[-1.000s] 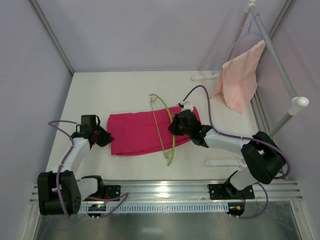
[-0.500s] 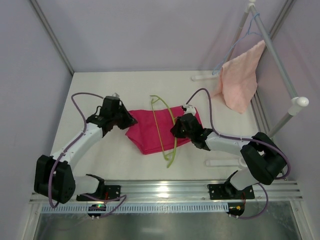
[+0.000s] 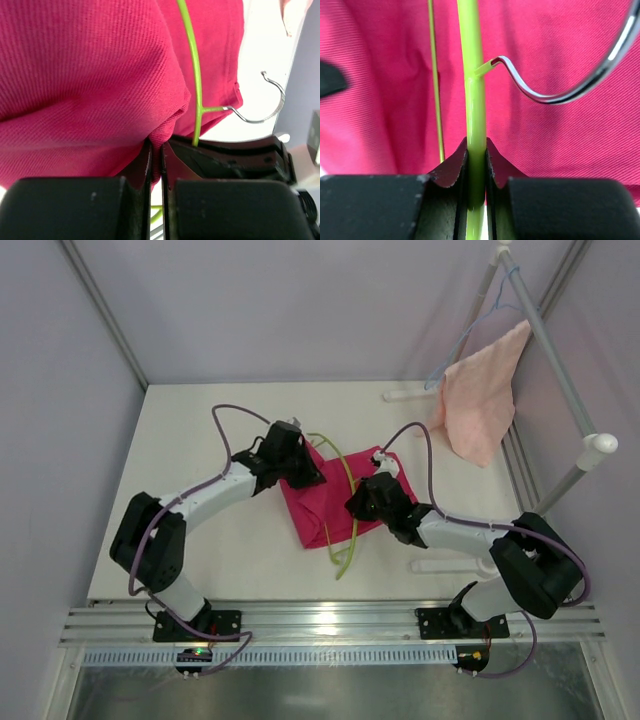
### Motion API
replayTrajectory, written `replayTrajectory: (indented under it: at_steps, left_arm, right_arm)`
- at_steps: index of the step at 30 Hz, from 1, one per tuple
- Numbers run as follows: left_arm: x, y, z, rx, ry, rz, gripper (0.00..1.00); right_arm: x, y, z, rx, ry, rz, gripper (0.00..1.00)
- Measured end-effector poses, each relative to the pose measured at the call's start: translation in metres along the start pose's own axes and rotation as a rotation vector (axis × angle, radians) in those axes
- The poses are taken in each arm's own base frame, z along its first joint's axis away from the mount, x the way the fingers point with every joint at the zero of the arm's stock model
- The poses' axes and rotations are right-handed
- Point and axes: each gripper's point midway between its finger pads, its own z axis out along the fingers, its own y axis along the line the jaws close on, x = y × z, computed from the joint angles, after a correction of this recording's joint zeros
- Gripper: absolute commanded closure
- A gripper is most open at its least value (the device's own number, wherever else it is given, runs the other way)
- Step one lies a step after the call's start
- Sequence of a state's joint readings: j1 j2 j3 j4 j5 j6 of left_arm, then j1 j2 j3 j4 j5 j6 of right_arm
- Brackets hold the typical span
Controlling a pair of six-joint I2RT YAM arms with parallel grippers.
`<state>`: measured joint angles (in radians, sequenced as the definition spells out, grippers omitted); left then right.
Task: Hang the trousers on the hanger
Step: Place trousers on hanger
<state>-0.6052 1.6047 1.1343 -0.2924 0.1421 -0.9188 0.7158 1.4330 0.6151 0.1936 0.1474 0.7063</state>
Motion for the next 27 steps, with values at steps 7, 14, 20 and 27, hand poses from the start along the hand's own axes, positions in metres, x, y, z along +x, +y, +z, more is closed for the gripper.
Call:
replayTrajectory:
  at_steps: [7,14,20,27]
  left_arm:
    - [0.007,-0.001,0.035,-0.018,0.041,-0.055,0.75]
    - [-0.013,-0.050,0.043,0.092,0.068,-0.062,0.48]
    - [-0.044,-0.074,0.009,0.133,0.002,-0.024,0.46]
    - [-0.066,0.003,-0.031,-0.186,-0.095,-0.005,0.37]
  right_arm:
    - [-0.006,0.001,-0.004,-0.002,-0.020,0.003,0.96]
    - [-0.007,-0.002,-0.007,0.016,-0.027,0.002,0.96]
    - [-0.009,-0.003,-0.010,0.027,-0.027,-0.002,0.96]
    - [-0.020,0.004,-0.010,0.023,-0.043,-0.013,0.96]
